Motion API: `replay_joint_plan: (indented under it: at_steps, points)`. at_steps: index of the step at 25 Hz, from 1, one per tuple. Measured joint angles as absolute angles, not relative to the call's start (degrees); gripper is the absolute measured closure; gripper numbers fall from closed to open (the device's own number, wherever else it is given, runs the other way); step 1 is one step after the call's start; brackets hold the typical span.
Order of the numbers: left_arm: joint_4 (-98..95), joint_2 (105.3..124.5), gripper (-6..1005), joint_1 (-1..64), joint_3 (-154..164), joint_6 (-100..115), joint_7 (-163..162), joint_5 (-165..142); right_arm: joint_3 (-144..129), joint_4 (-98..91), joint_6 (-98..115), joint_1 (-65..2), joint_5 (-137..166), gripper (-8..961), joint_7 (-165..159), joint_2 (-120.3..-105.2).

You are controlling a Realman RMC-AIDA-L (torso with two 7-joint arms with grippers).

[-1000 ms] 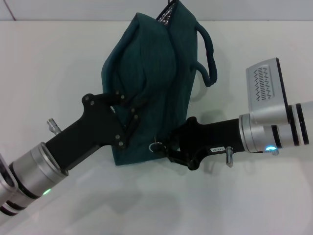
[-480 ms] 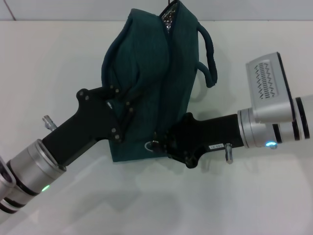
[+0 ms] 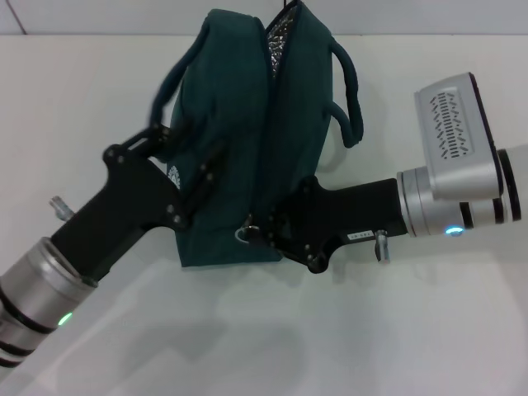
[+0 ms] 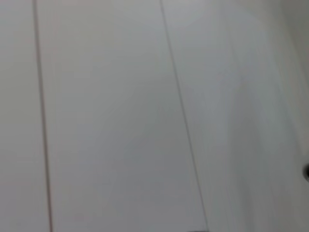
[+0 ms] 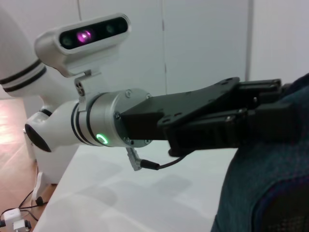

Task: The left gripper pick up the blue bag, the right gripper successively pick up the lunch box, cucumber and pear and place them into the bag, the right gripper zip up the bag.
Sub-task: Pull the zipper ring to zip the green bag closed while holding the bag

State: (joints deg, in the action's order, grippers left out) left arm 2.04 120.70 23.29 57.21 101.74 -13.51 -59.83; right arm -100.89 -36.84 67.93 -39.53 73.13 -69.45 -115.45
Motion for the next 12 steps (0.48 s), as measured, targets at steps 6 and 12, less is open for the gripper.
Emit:
replay_joint_plan:
  at_steps: [6,12]
  points:
    - [2.2,120.46,518,22.0,57.2,102.6,-15.4,-57.9,-99.7,-37.9,68.4,-39.5,73.5,935,-68.4,-115.19]
    - [1.8,120.26,275,19.6,57.4,102.9,-15.8,-57.8,-98.5,-39.3,68.7,-39.7,74.0,935,-67.7,-115.12]
